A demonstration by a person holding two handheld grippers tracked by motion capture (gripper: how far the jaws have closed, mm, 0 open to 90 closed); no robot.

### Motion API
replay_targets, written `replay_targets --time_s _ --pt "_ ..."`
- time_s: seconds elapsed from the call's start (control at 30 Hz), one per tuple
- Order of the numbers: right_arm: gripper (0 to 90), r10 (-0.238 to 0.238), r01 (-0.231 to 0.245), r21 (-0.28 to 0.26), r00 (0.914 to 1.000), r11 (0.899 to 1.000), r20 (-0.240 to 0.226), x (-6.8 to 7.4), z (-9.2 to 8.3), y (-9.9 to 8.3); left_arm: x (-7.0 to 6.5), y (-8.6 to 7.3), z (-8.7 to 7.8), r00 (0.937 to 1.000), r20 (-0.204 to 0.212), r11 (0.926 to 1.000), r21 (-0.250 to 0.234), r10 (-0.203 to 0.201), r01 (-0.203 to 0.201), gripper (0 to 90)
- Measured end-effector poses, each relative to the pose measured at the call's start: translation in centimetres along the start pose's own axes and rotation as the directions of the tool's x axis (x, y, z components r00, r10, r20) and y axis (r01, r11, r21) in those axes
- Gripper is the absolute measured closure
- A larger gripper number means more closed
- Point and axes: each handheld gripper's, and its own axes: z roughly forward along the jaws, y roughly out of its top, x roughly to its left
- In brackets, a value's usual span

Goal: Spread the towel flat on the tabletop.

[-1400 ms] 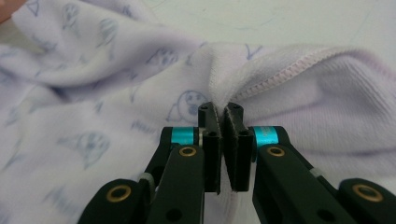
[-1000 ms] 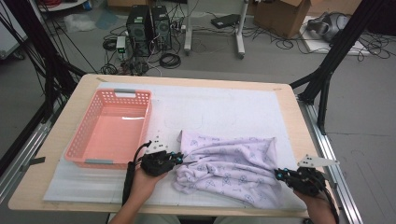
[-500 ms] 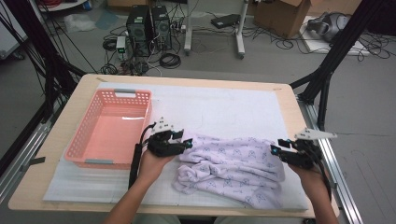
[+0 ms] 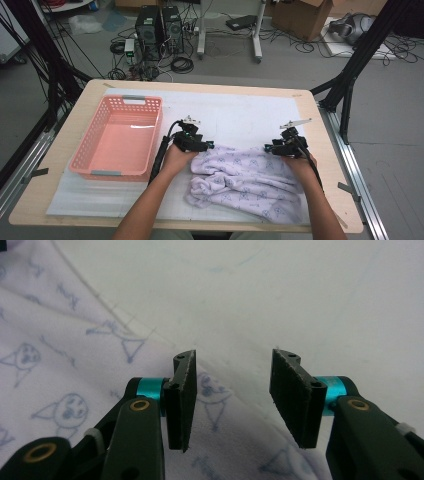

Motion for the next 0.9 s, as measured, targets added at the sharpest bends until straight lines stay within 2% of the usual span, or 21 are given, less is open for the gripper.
replay_targets --time_s 0.07,0.1,0.17,0.23,0.27,0.3,0.37,0.43,0.47,0.53,0.57,0.6,0.63,0.67,0.7,0.73,0.77,0.87,0.9 --pt "48.5 0.006 -0.004 0.045 0.9991 0.999 -0.042 0.0 0.8 -0.1 -0.3 0.0 0.1 0.9995 0.005 0.9995 0.01 0.031 -0.031 42.7" --pt "48.9 0.005 -0.004 0.043 0.9992 0.999 -0.039 0.2 0.9 -0.2 -0.5 -0.1 0.2 0.9991 0.014 0.999 0.021 0.04 -0.04 44.8" --pt "57.2 -0.012 0.014 0.048 0.9986 0.999 -0.052 0.3 0.8 -0.2 -0.8 -0.2 0.4 0.9964 -0.007 0.9957 0.039 0.084 -0.084 47.2" --pt "72.3 -0.032 0.037 0.055 0.9963 0.998 -0.08 0.5 0.7 -0.2 -0.8 -0.2 0.2 0.9944 -0.02 0.9932 0.055 0.104 -0.103 58.8" --pt "80.0 -0.038 0.045 0.06 0.9942 0.997 -0.1 0.8 0.6 -0.2 -0.6 -0.2 0.0 0.9945 -0.011 0.9927 0.062 0.105 -0.104 69.0" --pt "82.3 -0.056 0.063 0.064 0.9932 0.996 -0.101 1.1 0.5 -0.2 -0.4 -0.2 -0.1 0.9956 0.008 0.9934 0.067 0.093 -0.094 80.0" --pt "84.5 -0.069 0.077 0.072 0.9909 0.994 -0.115 1.2 0.4 0.0 -0.1 0.0 -0.6 0.9964 0.01 0.9958 0.035 0.085 -0.085 83.8" --pt "84.9 -0.076 0.079 0.028 0.9916 0.996 -0.105 0.9 0.0 0.1 0.1 0.5 -1.4 0.9975 -0.032 0.996 -0.061 0.063 -0.065 84.2" --pt "84.9 -0.073 0.073 -0.01 0.9941 0.997 -0.08 0.7 -0.4 0.3 0.3 0.7 -1.9 0.9981 -0.05 0.9909 -0.128 0.037 -0.043 84.2" --pt "84.8 -0.073 0.068 -0.123 0.9964 0.99 -0.041 0.3 -1.5 0.8 0.7 1.2 -3.0 0.9962 -0.087 0.9706 -0.239 0.005 -0.025 84.2" --pt "84.7 -0.051 0.044 -0.183 0.9981 0.982 -0.033 0.1 -2.1 1.1 0.9 1.5 -3.5 0.9953 -0.096 0.9631 -0.269 -0.009 -0.018 84.2" --pt "84.5 -0.034 0.024 -0.25 0.9987 0.968 -0.037 -0.2 -2.8 1.4 0.9 1.8 -3.9 0.9921 -0.125 0.9537 -0.299 -0.004 -0.034 84.2" --pt "84.4 -0.018 0.012 -0.303 0.9997 0.953 -0.014 -0.1 -3.4 1.7 0.9 1.9 -4.3 0.9908 -0.136 0.9449 -0.325 -0.001 -0.043 84.3" --pt "84.4 -0.013 0.016 -0.327 0.9998 0.945 0.013 0.0 -3.9 2.0 1.0 2.0 -4.7 0.9919 -0.127 0.9385 -0.344 -0.014 -0.031 84.3" --pt "84.3 -0.018 0.022 -0.355 0.9997 0.935 0.016 0.1 -4.3 2.2 1.1 1.9 -4.8 0.9927 -0.12 0.9412 -0.337 -0.013 -0.029 84.1" --pt "84.1 -0.033 0.038 -0.355 0.9993 0.934 0.02 0.2 -4.4 2.3 1.0 1.8 -4.9 0.9934 -0.114 0.9486 -0.314 -0.001 -0.035 83.8" --pt "84.1 -0.049 0.055 -0.33 0.9984 0.942 0.026 0.4 -4.2 2.2 0.9 1.6 -4.8 0.9933 -0.114 0.9558 -0.29 0.015 -0.048 83.5" --pt "84.0 -0.093 0.096 -0.24 0.9954 0.966 0.024 1.0 -3.3 1.6 0.4 0.8 -4.6 0.9942 -0.104 0.9647 -0.258 0.027 -0.053 83.3" --pt "83.9 -0.112 0.116 -0.236 0.9933 0.965 0.028 1.3 -3.1 1.3 0.2 0.4 -4.5 0.9945 -0.099 0.9687 -0.241 0.036 -0.059 83.3"
